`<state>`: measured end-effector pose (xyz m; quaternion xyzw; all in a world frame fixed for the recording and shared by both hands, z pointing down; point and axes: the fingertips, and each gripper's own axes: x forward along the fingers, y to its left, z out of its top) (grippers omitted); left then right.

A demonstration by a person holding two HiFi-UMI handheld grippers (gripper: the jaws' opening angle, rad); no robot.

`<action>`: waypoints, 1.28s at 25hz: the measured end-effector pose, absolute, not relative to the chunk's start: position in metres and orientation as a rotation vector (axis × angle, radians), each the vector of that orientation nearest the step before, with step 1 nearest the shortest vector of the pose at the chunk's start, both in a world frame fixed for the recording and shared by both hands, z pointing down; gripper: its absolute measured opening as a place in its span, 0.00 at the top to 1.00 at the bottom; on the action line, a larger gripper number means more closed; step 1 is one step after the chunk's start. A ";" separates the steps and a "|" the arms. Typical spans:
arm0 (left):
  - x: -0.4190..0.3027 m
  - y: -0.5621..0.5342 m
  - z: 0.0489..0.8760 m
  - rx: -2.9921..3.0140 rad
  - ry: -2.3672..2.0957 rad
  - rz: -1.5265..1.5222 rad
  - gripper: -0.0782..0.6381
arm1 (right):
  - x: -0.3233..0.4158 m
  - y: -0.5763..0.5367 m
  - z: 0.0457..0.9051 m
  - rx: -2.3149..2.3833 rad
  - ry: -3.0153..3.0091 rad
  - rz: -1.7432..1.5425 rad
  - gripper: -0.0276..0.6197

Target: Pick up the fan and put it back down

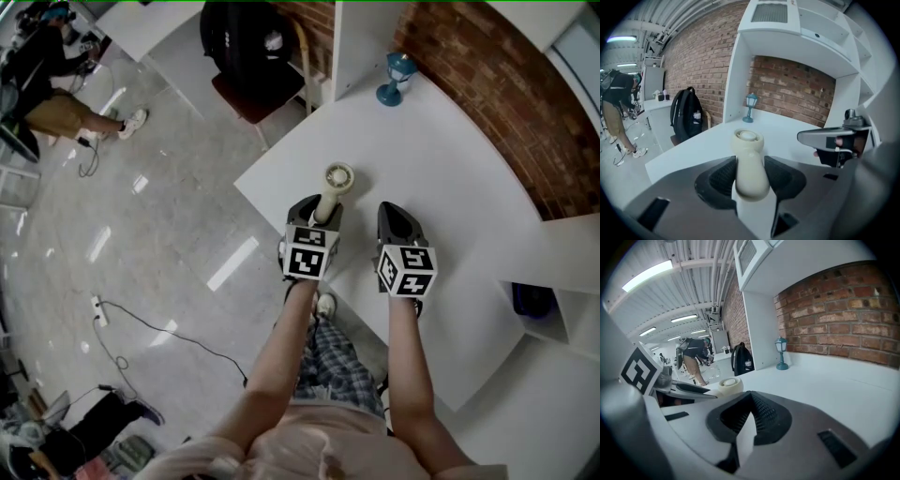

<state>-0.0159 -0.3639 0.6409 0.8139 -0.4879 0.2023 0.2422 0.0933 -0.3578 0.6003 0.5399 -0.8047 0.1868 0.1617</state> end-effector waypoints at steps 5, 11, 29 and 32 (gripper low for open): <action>-0.010 -0.361 0.674 2.180 -1.257 0.658 0.60 | 0.092 -0.359 0.612 1.550 -2.274 0.558 0.93; -0.007 -0.362 0.688 2.198 -1.237 0.754 0.60 | 0.101 -0.360 0.620 1.579 -2.251 0.571 0.93; 0.000 -0.358 0.679 2.240 -1.203 0.720 0.39 | 0.116 -0.356 0.616 1.631 -2.253 0.588 0.93; -0.001 -0.357 0.676 2.247 -1.210 0.715 0.39 | 0.118 -0.354 0.614 1.634 -2.256 0.586 0.93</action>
